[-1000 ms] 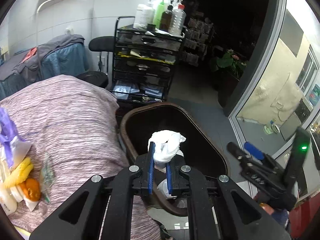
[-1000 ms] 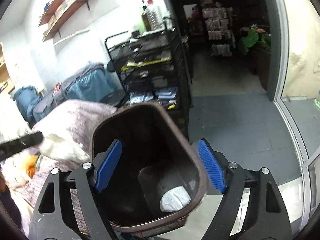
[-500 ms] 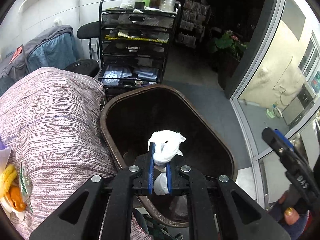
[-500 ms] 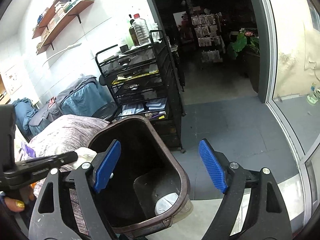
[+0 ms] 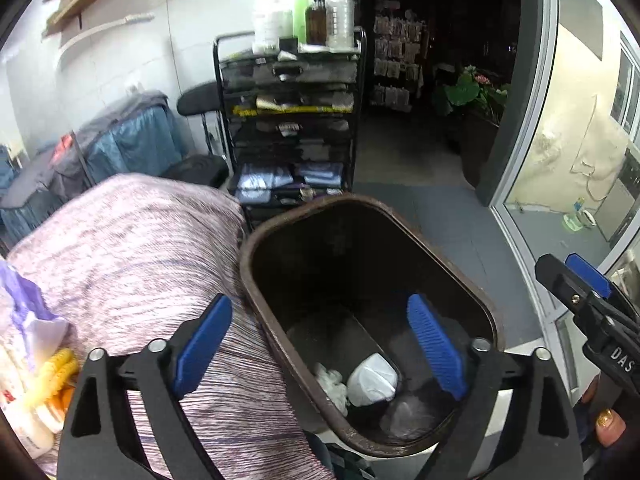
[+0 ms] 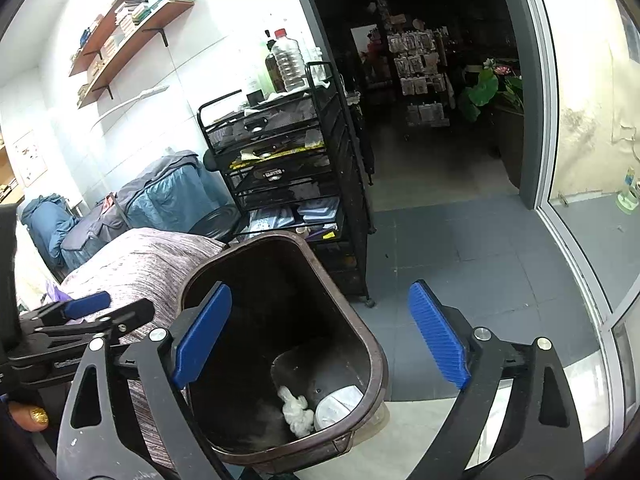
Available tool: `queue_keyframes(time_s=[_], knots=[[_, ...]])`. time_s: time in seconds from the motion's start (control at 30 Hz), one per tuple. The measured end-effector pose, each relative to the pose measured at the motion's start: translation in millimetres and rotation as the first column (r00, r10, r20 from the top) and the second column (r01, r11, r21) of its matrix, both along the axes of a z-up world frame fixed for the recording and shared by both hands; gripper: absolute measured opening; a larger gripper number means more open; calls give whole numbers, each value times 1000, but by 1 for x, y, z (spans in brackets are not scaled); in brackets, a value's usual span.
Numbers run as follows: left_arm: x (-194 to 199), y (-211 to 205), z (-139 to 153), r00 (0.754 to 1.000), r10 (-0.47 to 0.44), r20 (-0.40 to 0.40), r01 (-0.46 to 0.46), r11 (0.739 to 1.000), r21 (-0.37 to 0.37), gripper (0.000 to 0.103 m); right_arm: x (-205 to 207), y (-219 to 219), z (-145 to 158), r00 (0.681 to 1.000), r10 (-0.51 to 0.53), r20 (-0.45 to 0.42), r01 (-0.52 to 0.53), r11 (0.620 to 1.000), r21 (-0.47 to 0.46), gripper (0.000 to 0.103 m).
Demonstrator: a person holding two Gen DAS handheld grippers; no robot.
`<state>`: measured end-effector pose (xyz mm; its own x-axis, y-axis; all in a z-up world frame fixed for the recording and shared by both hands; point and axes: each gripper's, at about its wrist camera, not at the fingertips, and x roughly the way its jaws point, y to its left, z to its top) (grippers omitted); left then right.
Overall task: Collect trash
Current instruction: 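Carry mask and tissue to the brown bin and open both tools to drop them, then return both tools to the bed and reach toward the purple bag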
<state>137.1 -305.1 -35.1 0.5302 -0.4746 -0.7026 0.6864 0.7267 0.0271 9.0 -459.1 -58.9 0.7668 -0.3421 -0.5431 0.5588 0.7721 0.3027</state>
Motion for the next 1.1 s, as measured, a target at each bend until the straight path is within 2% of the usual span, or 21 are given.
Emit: queue_keyframes(time_s=[0.17, 0.4, 0.67, 0.8, 1.1], knots=[[-13, 14, 16, 996, 20, 85, -19, 1000, -18, 96, 0, 7, 4, 1000, 19, 22, -18, 1000, -21, 91], [-31, 41, 35, 986, 59, 158, -51, 997, -54, 97, 1, 20, 13, 997, 58, 59, -56, 997, -46, 95], [-47, 85, 53, 973, 129, 190, -104, 985, -136, 97, 6, 45, 25, 983, 146, 111, -138, 988, -73, 97], [-50, 109, 55, 962, 177, 209, -147, 978, -150, 97, 12, 65, 33, 969, 204, 142, -189, 976, -108, 97], [-53, 177, 43, 934, 296, 202, -269, 952, -149, 97, 44, 134, 38, 904, 409, 126, -391, 909, -147, 97]])
